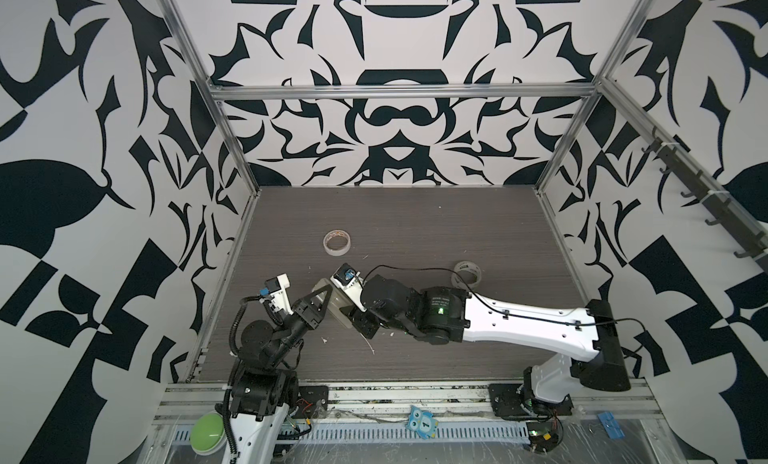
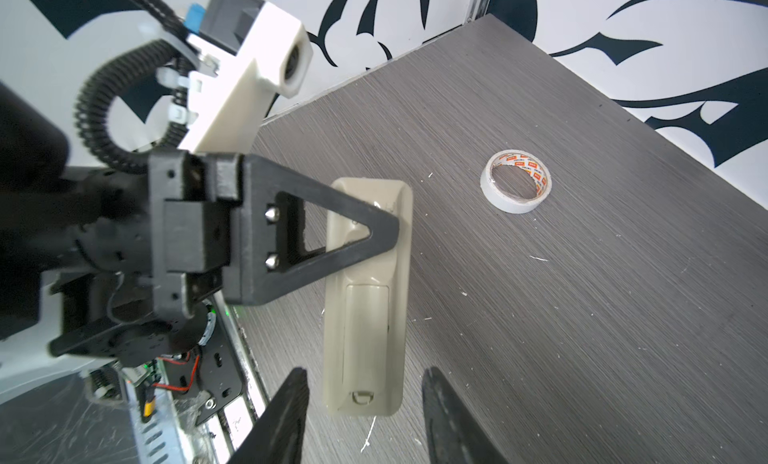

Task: Load the batteries into the remote control
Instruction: 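Open the right gripper and release the seated cover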

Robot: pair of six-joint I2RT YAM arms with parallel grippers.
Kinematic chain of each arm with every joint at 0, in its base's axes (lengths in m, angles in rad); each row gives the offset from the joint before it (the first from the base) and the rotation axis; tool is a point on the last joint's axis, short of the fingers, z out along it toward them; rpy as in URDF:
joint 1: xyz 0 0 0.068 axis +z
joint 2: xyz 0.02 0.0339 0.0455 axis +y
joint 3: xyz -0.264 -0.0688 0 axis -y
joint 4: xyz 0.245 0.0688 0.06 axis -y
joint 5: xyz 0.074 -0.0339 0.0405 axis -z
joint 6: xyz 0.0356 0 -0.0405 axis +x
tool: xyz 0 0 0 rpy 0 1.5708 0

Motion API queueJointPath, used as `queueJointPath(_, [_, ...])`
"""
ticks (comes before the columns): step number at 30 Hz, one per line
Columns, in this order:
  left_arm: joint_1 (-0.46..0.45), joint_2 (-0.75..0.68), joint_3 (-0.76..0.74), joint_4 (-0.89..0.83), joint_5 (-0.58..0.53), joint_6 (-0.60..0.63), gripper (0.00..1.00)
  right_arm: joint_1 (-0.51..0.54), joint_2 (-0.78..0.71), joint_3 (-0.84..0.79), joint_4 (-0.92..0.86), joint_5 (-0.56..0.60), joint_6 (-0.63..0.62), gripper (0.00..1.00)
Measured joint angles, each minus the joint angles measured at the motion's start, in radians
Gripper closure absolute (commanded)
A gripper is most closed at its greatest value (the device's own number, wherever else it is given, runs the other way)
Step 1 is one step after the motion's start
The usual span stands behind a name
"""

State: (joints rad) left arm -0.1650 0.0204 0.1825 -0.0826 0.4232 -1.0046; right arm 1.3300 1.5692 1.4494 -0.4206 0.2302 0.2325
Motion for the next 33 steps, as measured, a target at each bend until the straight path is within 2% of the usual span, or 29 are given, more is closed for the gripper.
queueJointPath(6, [0.0, 0.003, 0.0, 0.001, 0.035, 0.003, 1.0, -0.012, -0.055, -0.075, -0.001, -0.046, 0.0, 0.47])
queueJointPath(10, [0.0, 0.011, 0.001, 0.003, 0.057, 0.005, 1.0, -0.02, -0.078, -0.114, 0.0, -0.06, 0.003, 0.34])
queueJointPath(20, [0.0, 0.053, 0.01, 0.024, 0.129, 0.01, 1.0, -0.029, -0.104, -0.171, 0.023, -0.082, -0.007, 0.33])
queueJointPath(23, [-0.001, 0.063, 0.015, 0.035, 0.152, 0.011, 1.0, -0.035, -0.104, -0.177, 0.032, -0.086, -0.01, 0.23])
queueJointPath(25, [-0.001, 0.066, 0.02, 0.041, 0.163, 0.011, 1.0, -0.039, -0.104, -0.183, 0.04, -0.088, -0.008, 0.21])
queueJointPath(33, [-0.001, 0.067, 0.023, 0.057, 0.182, 0.018, 1.0, -0.054, -0.104, -0.196, 0.05, -0.088, -0.005, 0.21])
